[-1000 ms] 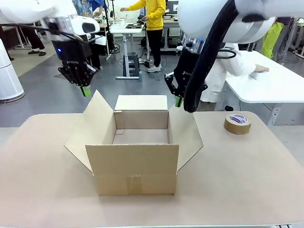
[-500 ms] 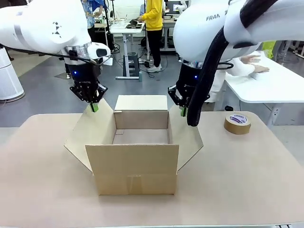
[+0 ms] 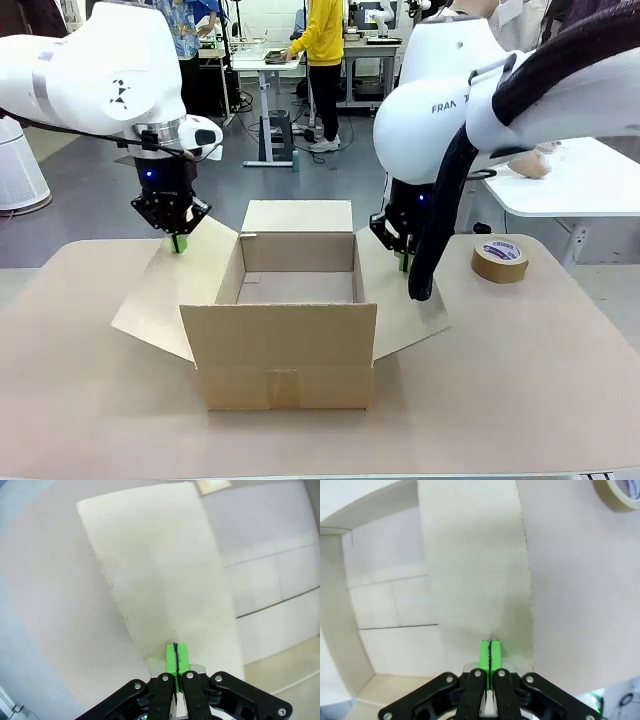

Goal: Wrap the clocks to prevent damage.
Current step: Open the side flaps of the Package Box, then once the human has placed the objects inside and stepped back, release both hands from the side flaps of the Package Box.

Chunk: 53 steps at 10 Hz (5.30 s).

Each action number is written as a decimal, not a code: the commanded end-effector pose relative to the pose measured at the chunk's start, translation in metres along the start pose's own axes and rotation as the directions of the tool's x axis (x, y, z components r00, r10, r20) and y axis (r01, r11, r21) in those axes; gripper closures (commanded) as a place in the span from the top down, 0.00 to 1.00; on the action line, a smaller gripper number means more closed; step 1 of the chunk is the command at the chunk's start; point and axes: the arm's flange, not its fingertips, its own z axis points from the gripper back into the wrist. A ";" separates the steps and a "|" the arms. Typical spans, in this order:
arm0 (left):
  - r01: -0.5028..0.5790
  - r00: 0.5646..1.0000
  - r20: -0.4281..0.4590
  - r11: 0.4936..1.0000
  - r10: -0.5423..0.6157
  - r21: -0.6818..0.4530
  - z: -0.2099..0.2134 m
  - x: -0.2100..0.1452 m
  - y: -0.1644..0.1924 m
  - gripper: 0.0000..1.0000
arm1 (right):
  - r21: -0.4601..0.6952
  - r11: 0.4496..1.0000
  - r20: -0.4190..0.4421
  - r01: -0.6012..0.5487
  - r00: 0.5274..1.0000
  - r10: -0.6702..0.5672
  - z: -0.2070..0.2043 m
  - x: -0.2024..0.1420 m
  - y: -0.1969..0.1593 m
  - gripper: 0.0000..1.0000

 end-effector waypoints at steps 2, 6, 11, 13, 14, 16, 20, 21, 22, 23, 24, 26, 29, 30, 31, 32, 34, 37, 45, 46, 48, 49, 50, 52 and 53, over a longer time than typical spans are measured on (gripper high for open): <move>-0.068 0.997 -0.046 0.998 0.069 0.011 -0.033 0.000 0.021 0.00 | -0.002 0.999 -0.004 0.033 0.999 -0.033 -0.035 0.003 -0.010 0.01; -0.092 0.994 -0.067 0.992 0.085 -0.092 -0.069 0.005 0.030 0.00 | 0.004 0.999 -0.020 0.043 0.999 -0.042 -0.071 0.010 -0.014 0.01; -0.092 0.992 -0.092 0.990 0.083 -0.106 -0.086 0.007 0.020 0.00 | 0.043 0.997 -0.011 0.063 0.998 -0.062 -0.072 0.013 -0.018 0.01; -0.094 0.991 -0.105 0.991 0.083 -0.097 -0.098 0.007 0.015 0.00 | 0.049 0.997 -0.012 0.060 0.998 -0.059 -0.071 0.013 -0.017 0.01; -0.097 0.991 -0.102 0.990 0.087 -0.099 -0.101 0.006 0.014 0.00 | 0.051 0.997 -0.014 0.060 0.998 -0.059 -0.071 0.012 -0.017 0.01; -0.117 0.992 -0.054 0.984 0.111 -0.134 -0.091 0.004 0.018 0.00 | 0.043 0.997 -0.043 0.058 0.997 -0.056 -0.069 0.012 -0.017 0.01; -0.103 0.991 -0.098 0.988 0.092 -0.111 -0.093 0.010 0.016 0.00 | 0.018 0.999 -0.043 0.047 0.998 -0.046 -0.071 0.015 -0.016 0.01; -0.103 0.991 -0.098 0.988 0.092 -0.111 -0.093 0.010 0.016 0.00 | 0.018 0.999 -0.043 0.047 0.998 -0.046 -0.071 0.015 -0.016 0.01; -0.103 0.991 -0.098 0.988 0.092 -0.111 -0.093 0.010 0.016 0.00 | 0.018 0.999 -0.043 0.047 0.998 -0.046 -0.071 0.015 -0.016 0.01; -0.103 0.991 -0.098 0.988 0.092 -0.111 -0.093 0.010 0.016 0.00 | 0.018 0.999 -0.043 0.047 0.998 -0.046 -0.071 0.015 -0.016 0.01; -0.103 0.991 -0.098 0.988 0.092 -0.111 -0.093 0.010 0.016 0.00 | 0.018 0.999 -0.043 0.047 0.998 -0.046 -0.071 0.015 -0.016 0.01; -0.103 0.991 -0.098 0.988 0.092 -0.111 -0.093 0.010 0.016 0.00 | 0.018 0.999 -0.043 0.047 0.998 -0.046 -0.071 0.015 -0.016 0.01; -0.103 0.991 -0.098 0.988 0.092 -0.111 -0.093 0.010 0.016 0.00 | 0.018 0.999 -0.043 0.047 0.998 -0.046 -0.071 0.015 -0.016 0.01; -0.103 0.991 -0.098 0.988 0.092 -0.111 -0.093 0.010 0.016 0.00 | 0.018 0.999 -0.043 0.047 0.998 -0.046 -0.071 0.015 -0.016 0.01; -0.103 0.991 -0.098 0.988 0.092 -0.111 -0.093 0.010 0.016 0.00 | 0.018 0.999 -0.043 0.047 0.998 -0.046 -0.071 0.015 -0.016 0.01; -0.103 0.991 -0.098 0.988 0.092 -0.111 -0.093 0.010 0.016 0.00 | 0.018 0.999 -0.043 0.047 0.998 -0.046 -0.071 0.015 -0.016 0.01; -0.103 0.991 -0.098 0.988 0.092 -0.111 -0.093 0.010 0.016 0.00 | 0.018 0.999 -0.043 0.047 0.998 -0.046 -0.071 0.015 -0.016 0.01; -0.103 0.991 -0.098 0.988 0.092 -0.111 -0.093 0.010 0.016 0.00 | 0.018 0.999 -0.043 0.047 0.998 -0.046 -0.071 0.015 -0.016 0.01; -0.103 0.991 -0.098 0.988 0.092 -0.111 -0.093 0.010 0.016 0.00 | 0.018 0.999 -0.043 0.047 0.998 -0.046 -0.071 0.015 -0.016 0.01; -0.103 0.991 -0.098 0.988 0.092 -0.111 -0.093 0.010 0.016 0.00 | 0.018 0.999 -0.043 0.047 0.998 -0.046 -0.071 0.015 -0.016 0.01; -0.103 0.991 -0.098 0.988 0.092 -0.111 -0.093 0.010 0.016 0.00 | 0.018 0.999 -0.043 0.047 0.998 -0.046 -0.071 0.015 -0.016 0.01; -0.103 0.991 -0.098 0.988 0.092 -0.111 -0.093 0.010 0.016 0.00 | 0.018 0.999 -0.043 0.047 0.998 -0.046 -0.071 0.015 -0.016 0.01; -0.103 0.991 -0.098 0.988 0.092 -0.111 -0.093 0.010 0.016 0.00 | 0.018 0.999 -0.043 0.047 0.998 -0.046 -0.071 0.015 -0.016 0.01; -0.103 0.991 -0.098 0.988 0.092 -0.111 -0.093 0.010 0.016 0.00 | 0.018 0.999 -0.043 0.047 0.998 -0.046 -0.071 0.015 -0.016 0.01; -0.103 0.991 -0.098 0.988 0.092 -0.111 -0.093 0.010 0.016 0.00 | 0.018 0.999 -0.043 0.047 0.998 -0.046 -0.071 0.015 -0.016 0.01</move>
